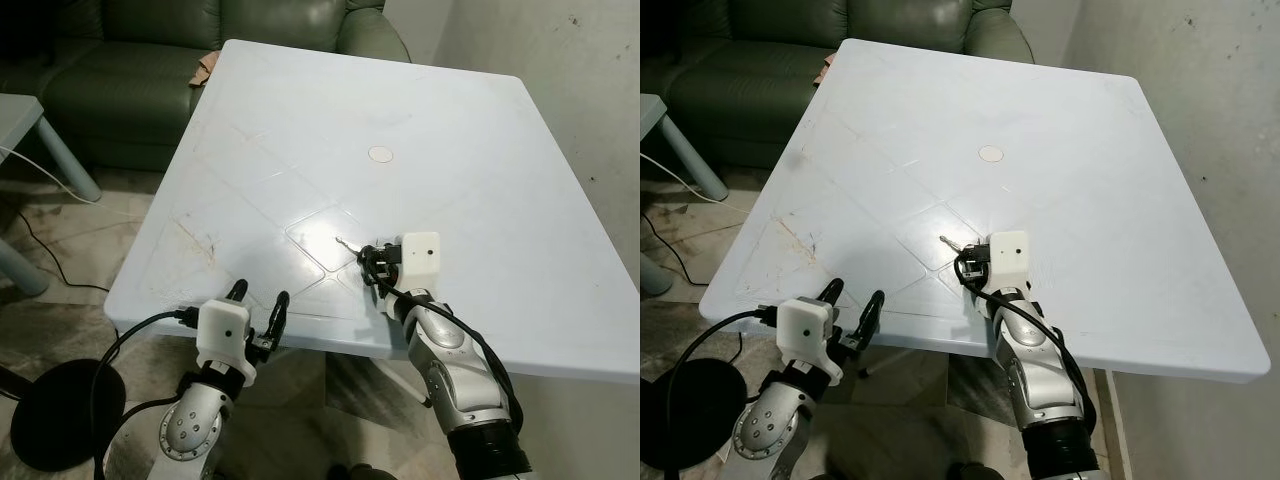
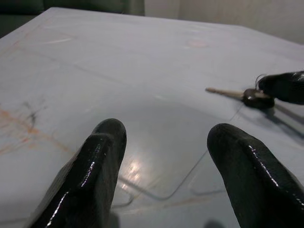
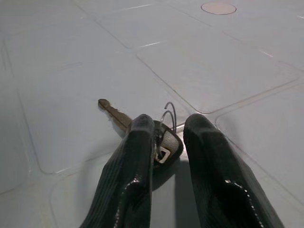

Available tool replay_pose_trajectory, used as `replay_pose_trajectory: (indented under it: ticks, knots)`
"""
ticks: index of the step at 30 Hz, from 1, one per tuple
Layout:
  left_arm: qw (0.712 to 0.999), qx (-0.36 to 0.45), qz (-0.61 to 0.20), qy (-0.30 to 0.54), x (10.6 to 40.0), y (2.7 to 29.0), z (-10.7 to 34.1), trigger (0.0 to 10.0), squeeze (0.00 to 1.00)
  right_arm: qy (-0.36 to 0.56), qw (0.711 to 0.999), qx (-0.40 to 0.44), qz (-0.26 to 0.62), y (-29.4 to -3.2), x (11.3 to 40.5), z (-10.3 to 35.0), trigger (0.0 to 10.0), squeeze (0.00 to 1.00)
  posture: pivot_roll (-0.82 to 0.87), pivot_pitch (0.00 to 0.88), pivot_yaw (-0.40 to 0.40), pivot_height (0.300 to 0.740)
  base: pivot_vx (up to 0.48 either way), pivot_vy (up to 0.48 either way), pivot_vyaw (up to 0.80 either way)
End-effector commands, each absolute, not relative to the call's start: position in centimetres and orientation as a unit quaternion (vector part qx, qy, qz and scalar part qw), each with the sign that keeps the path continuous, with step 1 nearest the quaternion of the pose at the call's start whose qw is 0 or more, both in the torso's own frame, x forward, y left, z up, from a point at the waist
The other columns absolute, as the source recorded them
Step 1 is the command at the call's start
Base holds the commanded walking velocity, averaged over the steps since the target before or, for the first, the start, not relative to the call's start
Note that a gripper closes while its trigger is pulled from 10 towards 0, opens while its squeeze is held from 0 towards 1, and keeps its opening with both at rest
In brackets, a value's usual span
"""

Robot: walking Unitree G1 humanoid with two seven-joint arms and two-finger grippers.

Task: Hang keys on a hook

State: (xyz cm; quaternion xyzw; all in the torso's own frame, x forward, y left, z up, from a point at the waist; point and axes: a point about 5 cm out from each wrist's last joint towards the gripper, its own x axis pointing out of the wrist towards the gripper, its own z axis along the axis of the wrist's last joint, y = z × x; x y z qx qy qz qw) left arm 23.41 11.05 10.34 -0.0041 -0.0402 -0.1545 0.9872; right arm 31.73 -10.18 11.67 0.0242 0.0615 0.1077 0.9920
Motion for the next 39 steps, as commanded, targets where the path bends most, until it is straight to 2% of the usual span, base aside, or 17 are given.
replay_pose_trajectory:
  ticks: [1, 2, 3, 4, 5, 6, 7, 12, 13, 20, 28, 33, 39]
  knots:
    - [0.986, -0.005, -0.164, -0.031, 23.4, 10.7, 10.0, 10.0, 0.0, 0.065, 0.992, 0.019, 0.103, -10.5, 31.7, 11.5, 10.0, 0.0, -0.05, 0.163, -0.067, 0.74, 0.0, 0.0, 0.0]
    - [0.986, -0.005, -0.164, -0.031, 23.4, 10.7, 10.0, 10.0, 0.0, 0.065, 0.992, 0.019, 0.103, -10.5, 31.7, 11.5, 10.0, 0.0, -0.05, 0.163, -0.067, 0.74, 0.0, 0.0, 0.0]
    - [0.986, -0.005, -0.164, -0.031, 23.4, 10.7, 10.0, 10.0, 0.0, 0.064, 0.993, 0.018, 0.102, -10.5, 31.7, 11.5, 8.6, 0.0, -0.05, 0.163, -0.067, 0.74, 0.0, 0.0, 0.0]
    - [0.986, -0.004, -0.165, -0.032, 23.4, 10.7, 10.1, 10.0, 0.0, 0.064, 0.993, 0.015, 0.1, -10.6, 31.7, 11.4, 4.9, 0.0, -0.05, 0.163, -0.067, 0.74, 0.0, 0.0, 0.0]
    - [0.986, -0.004, -0.165, -0.032, 23.4, 10.7, 10.1, 10.0, 0.0, 0.063, 0.993, 0.015, 0.099, -10.6, 31.7, 11.4, 4.4, 0.0, -0.06, 0.163, -0.064, 0.74, 0.0, 0.0, 0.0]
    - [0.986, -0.004, -0.165, -0.032, 23.4, 10.7, 10.1, 10.0, 0.0, 0.063, 0.993, 0.015, 0.099, -10.6, 31.7, 11.4, 4.4, 0.0, -0.06, 0.163, -0.064, 0.74, 0.0, 0.0, 0.0]
    - [0.986, -0.004, -0.166, -0.032, 23.4, 10.7, 10.1, 10.0, 0.0, 0.063, 0.993, 0.015, 0.1, -10.6, 31.7, 11.4, 0.5, 0.0, -0.06, 0.163, -0.064, 0.74, 0.0, 0.0, 0.0]
    - [0.986, -0.004, -0.166, -0.032, 23.5, 10.7, 10.1, 10.0, 0.0, 0.063, 0.993, 0.015, 0.1, -10.6, 31.7, 11.4, 0.6, 0.0, -0.06, 0.163, -0.064, 0.74, 0.0, 0.0, 0.0]
    - [0.986, -0.003, -0.165, -0.032, 23.5, 10.8, 10.1, 10.0, 0.0, 0.064, 0.993, 0.013, 0.099, -10.7, 31.7, 11.3, 0.0, 0.0, -0.05, 0.166, -0.063, 0.74, 0.0, 0.0, 0.0]
    - [0.986, -0.001, -0.163, -0.032, 23.4, 10.9, 10.1, 10.0, 0.0, 0.064, 0.993, 0.002, 0.097, -10.7, 31.6, 11.1, 0.0, 0.0, -0.05, 0.166, -0.061, 0.74, 0.0, 0.0, 0.0]
    - [0.988, -0.009, -0.148, -0.043, 24.1, 11.4, 10.8, 10.0, 0.0, 0.024, 0.995, 0.033, 0.09, -11.3, 32.1, 12.6, 0.0, 0.0, -0.05, 0.146, -0.056, 0.74, 0.0, 0.0, 0.0]
    - [0.988, -0.026, -0.129, -0.081, 25.5, 11.9, 13.3, 10.0, 0.0, -0.003, 0.994, 0.047, 0.102, -11.6, 32.7, 14.0, 0.0, 0.0, -0.06, 0.124, -0.05, 0.74, 0.0, 0.0, 0.0]
    - [0.987, -0.008, -0.111, -0.114, 27.0, 12.9, 15.5, 10.0, 0.0, -0.033, 0.994, 0.034, 0.096, -12.0, 33.6, 15.4, 0.0, 0.0, -0.06, 0.092, -0.045, 0.74, 0.0, 0.0, 0.0]
